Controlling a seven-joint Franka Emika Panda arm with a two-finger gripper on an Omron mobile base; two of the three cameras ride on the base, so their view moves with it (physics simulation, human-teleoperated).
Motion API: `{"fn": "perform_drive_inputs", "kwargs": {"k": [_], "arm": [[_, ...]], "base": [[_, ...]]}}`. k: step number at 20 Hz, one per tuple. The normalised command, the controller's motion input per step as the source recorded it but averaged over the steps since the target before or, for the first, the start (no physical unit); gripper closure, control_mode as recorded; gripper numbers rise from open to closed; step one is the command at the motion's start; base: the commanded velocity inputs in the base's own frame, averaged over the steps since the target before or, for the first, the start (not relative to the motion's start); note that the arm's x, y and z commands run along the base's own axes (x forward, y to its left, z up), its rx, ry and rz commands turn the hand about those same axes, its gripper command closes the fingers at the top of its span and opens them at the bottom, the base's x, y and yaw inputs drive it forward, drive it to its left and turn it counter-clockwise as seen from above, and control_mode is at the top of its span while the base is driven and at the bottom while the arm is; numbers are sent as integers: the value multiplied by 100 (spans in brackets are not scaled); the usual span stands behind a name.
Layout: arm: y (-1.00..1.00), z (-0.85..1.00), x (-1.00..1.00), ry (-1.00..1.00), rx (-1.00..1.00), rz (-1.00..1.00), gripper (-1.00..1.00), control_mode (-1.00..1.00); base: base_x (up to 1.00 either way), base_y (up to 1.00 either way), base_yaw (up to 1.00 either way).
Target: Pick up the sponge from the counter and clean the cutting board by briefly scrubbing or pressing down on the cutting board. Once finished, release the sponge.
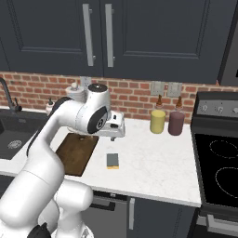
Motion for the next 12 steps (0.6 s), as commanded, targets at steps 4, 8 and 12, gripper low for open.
{"fn": "perform_drive_inputs", "kwargs": {"k": [4, 8, 12], "arm": [[-31, -35, 9, 0, -2, 1, -100, -100], [-6, -46, 3, 0, -3, 1, -100, -100], [0, -48, 5, 0, 0, 2, -100, -100]], "base": [[0, 0, 0], [0, 0, 0], [0, 0, 0]]}}
